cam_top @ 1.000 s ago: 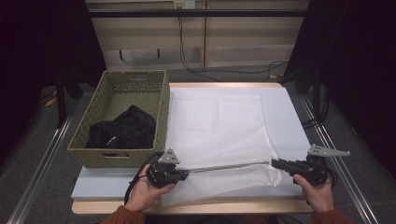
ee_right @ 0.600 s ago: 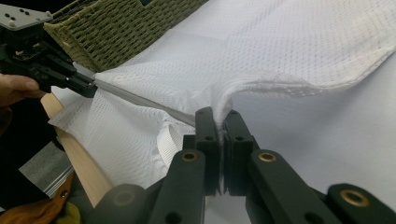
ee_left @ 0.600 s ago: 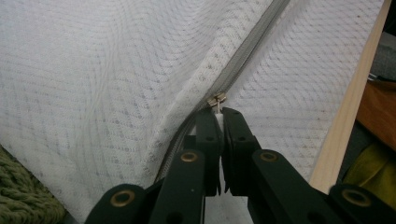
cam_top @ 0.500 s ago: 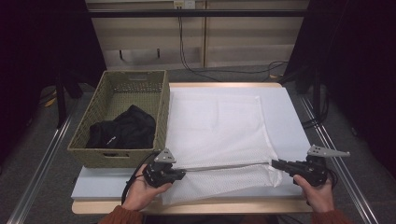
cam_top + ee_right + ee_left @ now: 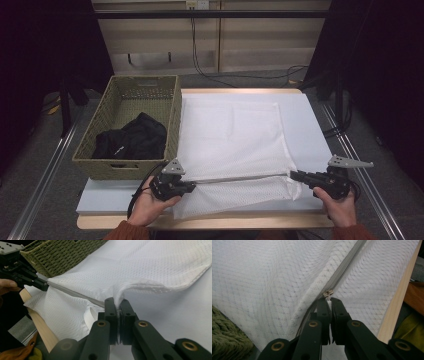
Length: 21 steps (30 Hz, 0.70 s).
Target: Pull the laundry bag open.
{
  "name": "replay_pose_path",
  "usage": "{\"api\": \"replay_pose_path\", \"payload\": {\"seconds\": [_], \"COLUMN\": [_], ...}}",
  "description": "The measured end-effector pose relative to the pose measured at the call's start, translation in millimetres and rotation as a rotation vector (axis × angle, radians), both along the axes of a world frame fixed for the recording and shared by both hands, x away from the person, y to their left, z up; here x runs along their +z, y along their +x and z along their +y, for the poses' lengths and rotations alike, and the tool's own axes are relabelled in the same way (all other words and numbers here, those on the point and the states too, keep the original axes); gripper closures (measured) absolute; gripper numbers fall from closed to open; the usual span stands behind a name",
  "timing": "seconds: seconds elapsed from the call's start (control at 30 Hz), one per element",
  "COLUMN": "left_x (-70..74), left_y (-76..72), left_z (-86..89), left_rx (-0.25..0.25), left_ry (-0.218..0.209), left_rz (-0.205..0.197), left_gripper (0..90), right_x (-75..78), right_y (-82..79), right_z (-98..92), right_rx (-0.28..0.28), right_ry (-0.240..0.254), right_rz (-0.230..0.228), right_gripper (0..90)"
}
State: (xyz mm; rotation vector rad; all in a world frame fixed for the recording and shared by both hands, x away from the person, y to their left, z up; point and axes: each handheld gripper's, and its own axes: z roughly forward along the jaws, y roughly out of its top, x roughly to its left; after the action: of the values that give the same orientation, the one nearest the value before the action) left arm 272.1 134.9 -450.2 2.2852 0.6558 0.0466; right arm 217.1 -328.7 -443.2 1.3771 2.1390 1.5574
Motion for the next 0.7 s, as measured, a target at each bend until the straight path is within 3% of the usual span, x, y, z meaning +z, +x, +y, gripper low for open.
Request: {"api": "replay_pose_path", "payload": {"seconds": [0.13, 0.37, 0.57, 0.7], "left_x": [-1.4, -0.3, 0.4, 0.9], "left_y": [0.9, -0.7, -0.9, -1.0], "left_z": [2.9, 5.3, 12.3, 13.9], "left_rx": [0.003, 0.01, 0.037, 0.036], "left_ry": [0.007, 0.03, 0.0, 0.004], "left_rz": [0.014, -0.003, 0.004, 0.007], "left_gripper": [86.8, 86.8, 86.8, 86.8], "right_x": [-0.9, -1.0, -0.4, 0.4], "right_y": [-0.2, -0.8, -0.9, -1.0], "right_z": [-0.5, -0.7, -2.3, -2.1], "right_rx": [-0.004, -0.004, -0.006, -0.008], "right_ry": [-0.007, -0.012, -0.008, -0.006], "right_rz": [0.005, 0.004, 0.001, -0.001], "right_gripper": [87.0, 87.1, 87.1, 87.1]}}
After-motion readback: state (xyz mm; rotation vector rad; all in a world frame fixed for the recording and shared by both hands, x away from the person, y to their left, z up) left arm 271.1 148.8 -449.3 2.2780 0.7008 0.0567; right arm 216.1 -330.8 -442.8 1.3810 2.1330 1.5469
